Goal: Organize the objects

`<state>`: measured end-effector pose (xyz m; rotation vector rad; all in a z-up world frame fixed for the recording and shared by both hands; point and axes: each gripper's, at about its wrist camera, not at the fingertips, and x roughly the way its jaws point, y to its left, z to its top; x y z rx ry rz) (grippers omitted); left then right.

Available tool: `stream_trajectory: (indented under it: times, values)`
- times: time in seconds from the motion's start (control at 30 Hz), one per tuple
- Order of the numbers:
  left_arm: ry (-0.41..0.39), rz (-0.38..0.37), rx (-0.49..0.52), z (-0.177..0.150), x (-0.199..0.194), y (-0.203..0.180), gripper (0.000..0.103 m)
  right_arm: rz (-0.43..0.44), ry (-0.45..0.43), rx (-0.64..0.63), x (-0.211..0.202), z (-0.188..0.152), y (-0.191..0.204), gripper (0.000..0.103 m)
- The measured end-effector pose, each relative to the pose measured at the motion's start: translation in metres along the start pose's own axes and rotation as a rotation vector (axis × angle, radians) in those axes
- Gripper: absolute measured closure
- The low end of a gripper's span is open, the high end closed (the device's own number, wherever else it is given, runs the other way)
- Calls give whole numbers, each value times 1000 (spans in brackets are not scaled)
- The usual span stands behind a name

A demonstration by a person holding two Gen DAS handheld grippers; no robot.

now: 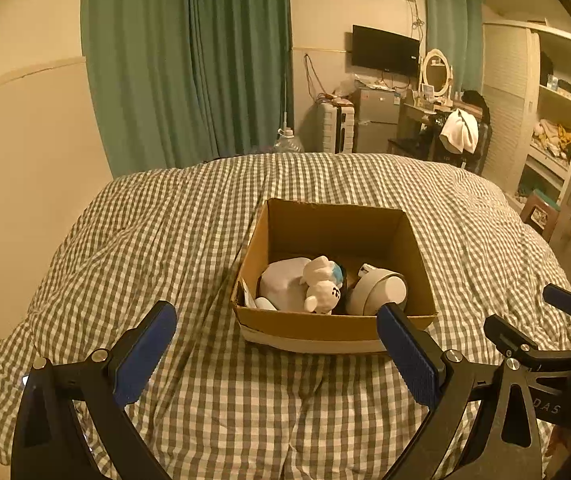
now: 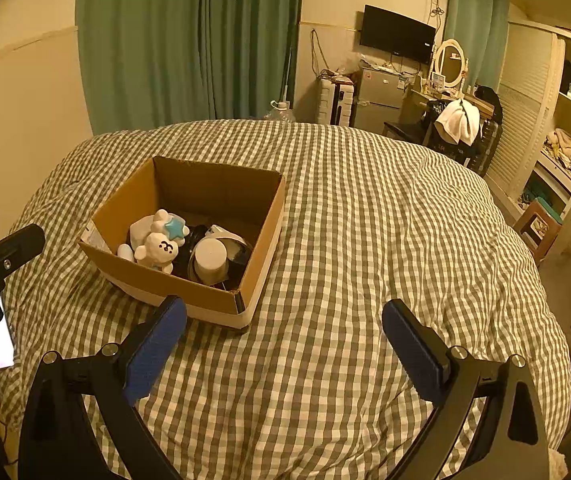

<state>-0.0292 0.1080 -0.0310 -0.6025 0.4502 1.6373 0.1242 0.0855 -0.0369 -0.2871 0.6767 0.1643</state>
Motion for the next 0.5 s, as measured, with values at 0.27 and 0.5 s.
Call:
stream_trajectory:
  times: [0.27, 0.5]
  values:
    - [3, -2, -3, -2, 0, 1, 0, -1, 16, 2, 3, -6, 0, 4]
    - [-24, 31, 10, -3, -4, -2, 0, 26, 15, 6, 1, -6, 0, 4]
